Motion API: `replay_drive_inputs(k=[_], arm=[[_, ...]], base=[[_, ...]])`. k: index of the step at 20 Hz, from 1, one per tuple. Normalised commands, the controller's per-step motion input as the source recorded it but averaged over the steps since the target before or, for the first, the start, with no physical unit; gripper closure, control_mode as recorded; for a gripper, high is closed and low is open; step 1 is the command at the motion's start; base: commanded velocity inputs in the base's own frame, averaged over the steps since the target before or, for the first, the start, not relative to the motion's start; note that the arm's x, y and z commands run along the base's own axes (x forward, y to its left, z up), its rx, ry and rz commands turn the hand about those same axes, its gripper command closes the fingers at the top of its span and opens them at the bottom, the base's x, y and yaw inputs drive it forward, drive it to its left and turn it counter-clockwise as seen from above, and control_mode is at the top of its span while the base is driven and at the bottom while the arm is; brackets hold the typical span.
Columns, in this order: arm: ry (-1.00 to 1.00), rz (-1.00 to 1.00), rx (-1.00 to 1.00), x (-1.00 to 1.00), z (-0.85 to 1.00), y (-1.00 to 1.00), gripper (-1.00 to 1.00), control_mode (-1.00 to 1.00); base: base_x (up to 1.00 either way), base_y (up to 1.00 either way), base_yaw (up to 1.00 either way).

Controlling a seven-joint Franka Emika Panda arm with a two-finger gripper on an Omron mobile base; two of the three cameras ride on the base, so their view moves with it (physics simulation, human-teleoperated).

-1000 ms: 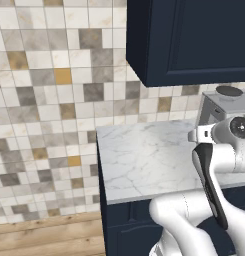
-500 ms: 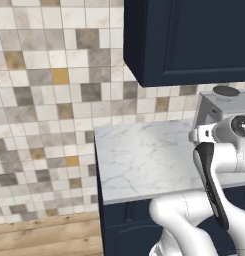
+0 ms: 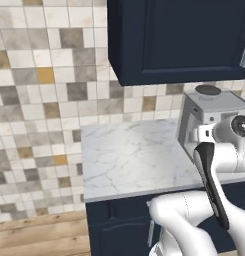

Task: Gather the eggs and milk located in the vicinity of the sink area and place them right next to the bowl.

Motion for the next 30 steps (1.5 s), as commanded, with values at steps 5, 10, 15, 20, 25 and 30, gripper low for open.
replay_drive_inputs(k=[5,10,15,20,25,30], arm=[[0.0,0.0,0.0,0.0,0.0,0.0,1.0,1.0],[0.0,0.0,0.0,0.0,0.0,0.0,1.0,1.0],[0.0,0.0,0.0,0.0,0.0,0.0,1.0,1.0],[0.0,0.0,0.0,0.0,0.0,0.0,1.0,1.0],[0.0,0.0,0.0,0.0,0.0,0.0,1.0,1.0],[0.0,0.0,0.0,0.0,0.0,0.0,1.0,1.0]], base=[[-0.46,-0.35,-0.03],[-0.25,-0.45,-0.01],[-0.03,-0.59,0.0],[0.0,-0.84,0.1],[0.0,-0.98,0.18],[0.0,-0.9,0.09]])
